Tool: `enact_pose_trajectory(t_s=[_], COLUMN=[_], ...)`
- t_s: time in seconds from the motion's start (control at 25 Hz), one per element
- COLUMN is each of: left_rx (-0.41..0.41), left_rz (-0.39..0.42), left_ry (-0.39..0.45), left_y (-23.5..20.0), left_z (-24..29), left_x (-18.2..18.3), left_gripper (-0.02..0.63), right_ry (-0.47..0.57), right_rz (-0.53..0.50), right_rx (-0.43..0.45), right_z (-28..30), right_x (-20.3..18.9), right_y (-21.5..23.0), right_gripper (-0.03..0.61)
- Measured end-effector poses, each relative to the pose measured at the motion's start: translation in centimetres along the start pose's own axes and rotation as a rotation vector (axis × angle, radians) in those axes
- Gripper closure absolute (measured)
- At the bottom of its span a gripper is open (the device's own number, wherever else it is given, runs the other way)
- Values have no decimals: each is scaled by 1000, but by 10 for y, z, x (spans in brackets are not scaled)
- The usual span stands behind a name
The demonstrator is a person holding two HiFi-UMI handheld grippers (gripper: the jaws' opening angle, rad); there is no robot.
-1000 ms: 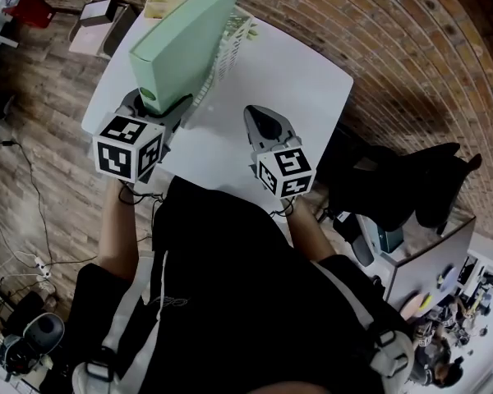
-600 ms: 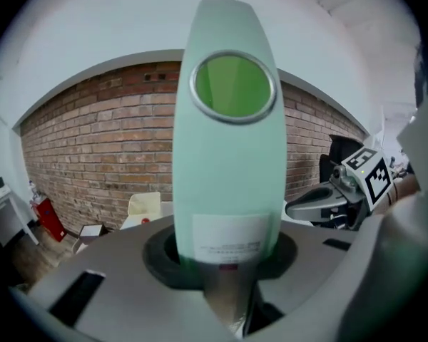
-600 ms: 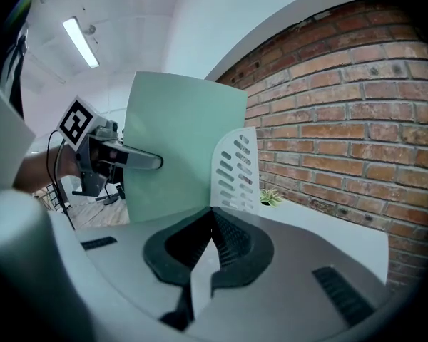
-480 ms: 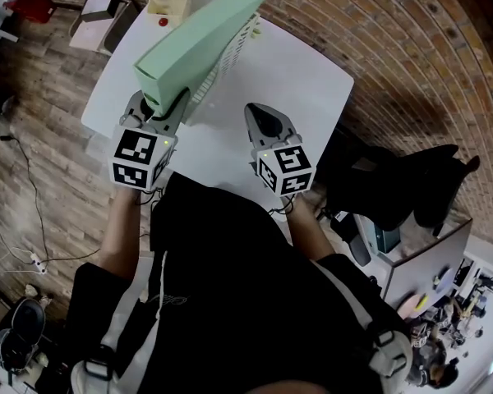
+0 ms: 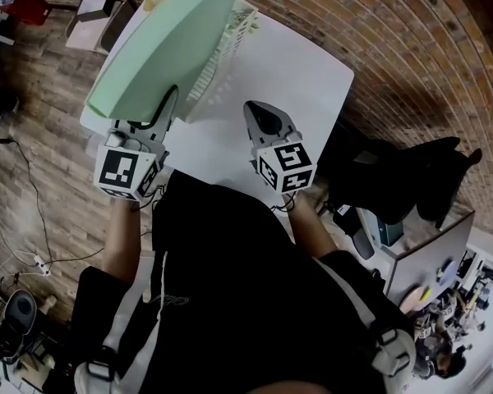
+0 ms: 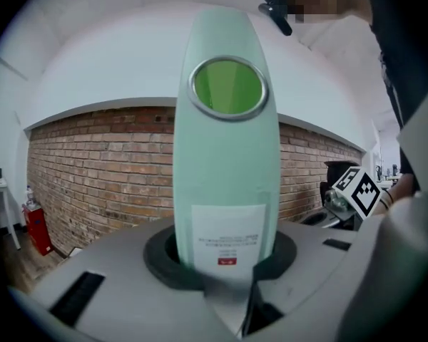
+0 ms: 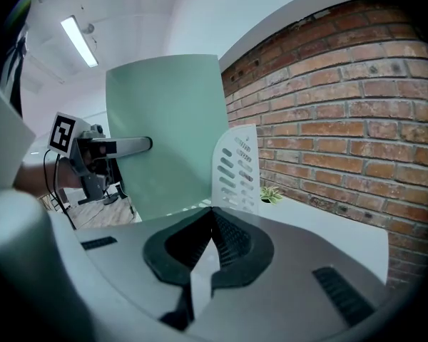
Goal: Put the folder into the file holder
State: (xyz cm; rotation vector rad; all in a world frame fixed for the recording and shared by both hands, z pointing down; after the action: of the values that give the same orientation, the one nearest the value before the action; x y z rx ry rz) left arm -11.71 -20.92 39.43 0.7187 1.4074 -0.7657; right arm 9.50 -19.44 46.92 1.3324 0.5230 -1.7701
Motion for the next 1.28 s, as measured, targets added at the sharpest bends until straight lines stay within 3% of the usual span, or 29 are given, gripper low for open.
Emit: enact_pose_trajectory(t_s=[0.2,0.72,1.28], left_rx=[-29,-73,-63], left_rz=[39,-5,-54], left_ry=[61,103,44], left_y=[2,-3,-1], left_z=[6,26,33], left_x=[5,-24,-54], left_gripper=[491,491,491], right_ry=[0,-9,-21], right_rz=[1,7,17], right_rx=[-4,-22,-20], right_z=[0,-1,-1], right_x=[-1,-4,-10], right_y=[1,5,5], right_gripper=[569,569,569])
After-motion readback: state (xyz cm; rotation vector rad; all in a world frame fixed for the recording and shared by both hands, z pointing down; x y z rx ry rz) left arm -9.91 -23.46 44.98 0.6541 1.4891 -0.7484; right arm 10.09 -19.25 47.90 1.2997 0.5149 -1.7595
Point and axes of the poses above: the fingertips, and each gripper's own axes: z forward along the fingers, y to its right, x out of its top, the point moved 6 cm from there along -z, backward along the fingers, and after that the axes turned 5 degrees about y, right-handed, at the moved point
